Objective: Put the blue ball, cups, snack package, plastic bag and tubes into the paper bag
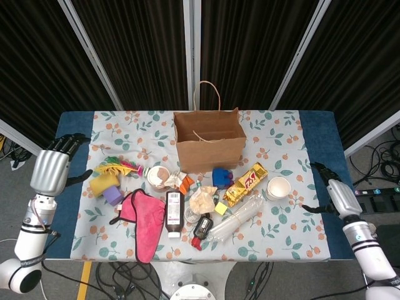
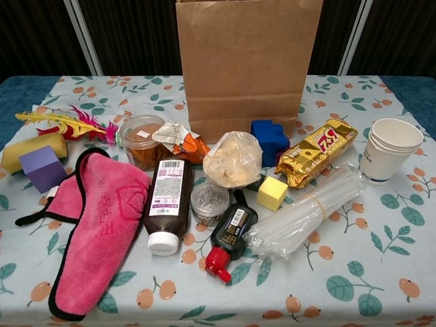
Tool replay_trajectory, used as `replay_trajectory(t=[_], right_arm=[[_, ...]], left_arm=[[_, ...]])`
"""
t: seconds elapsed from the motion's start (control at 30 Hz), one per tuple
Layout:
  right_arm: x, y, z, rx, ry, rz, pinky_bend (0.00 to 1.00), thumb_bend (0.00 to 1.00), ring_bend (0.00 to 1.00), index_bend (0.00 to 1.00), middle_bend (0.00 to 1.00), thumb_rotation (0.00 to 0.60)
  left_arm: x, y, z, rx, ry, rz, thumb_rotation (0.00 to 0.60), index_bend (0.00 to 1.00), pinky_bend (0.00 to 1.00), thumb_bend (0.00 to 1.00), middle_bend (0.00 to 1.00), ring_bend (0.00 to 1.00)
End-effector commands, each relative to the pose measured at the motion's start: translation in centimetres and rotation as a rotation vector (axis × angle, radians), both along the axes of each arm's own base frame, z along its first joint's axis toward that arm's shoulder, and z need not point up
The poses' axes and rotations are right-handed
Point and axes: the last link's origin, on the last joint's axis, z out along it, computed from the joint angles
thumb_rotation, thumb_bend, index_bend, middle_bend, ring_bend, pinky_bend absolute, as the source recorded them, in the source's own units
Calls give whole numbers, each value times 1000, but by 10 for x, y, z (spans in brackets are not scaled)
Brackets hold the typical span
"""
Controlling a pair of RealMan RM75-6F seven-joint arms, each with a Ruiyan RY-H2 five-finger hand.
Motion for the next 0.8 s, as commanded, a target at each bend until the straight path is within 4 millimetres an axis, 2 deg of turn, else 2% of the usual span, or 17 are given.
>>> replay_trajectory(t=[0.03,0.43,0.53,0.6,0.73,0.8], right_arm=[[12,-13,-20,34,-5,2,0,0,0,62,32,600],[23,-28,-64,105,47,-33,0,0,0,61,59,600],[28,-34,-74,106,68,-24,30,0,6,71,85,600],[32,-37,-78,89,84,-15,102,16,44,127,128,600],[39,-37,-83,43,117,-12,289,94,209,352,291,600],[42,-35,-82,28,130,-17,347,122,262,406,344,600]], left_arm=[[-6,-2,1,1,-5,11,600,336,340,173,361,284],[-25,-7,1,-10,-23,63,600,336,340,173,361,284],[-29,-9,-1,-17,-27,73,600,336,340,173,361,284],[-30,-10,-2,-20,-28,75,600,336,340,174,361,284],[-33,-12,-1,-23,-34,79,600,336,339,173,361,284],[-35,-13,-1,-25,-39,86,600,336,339,173,361,284]])
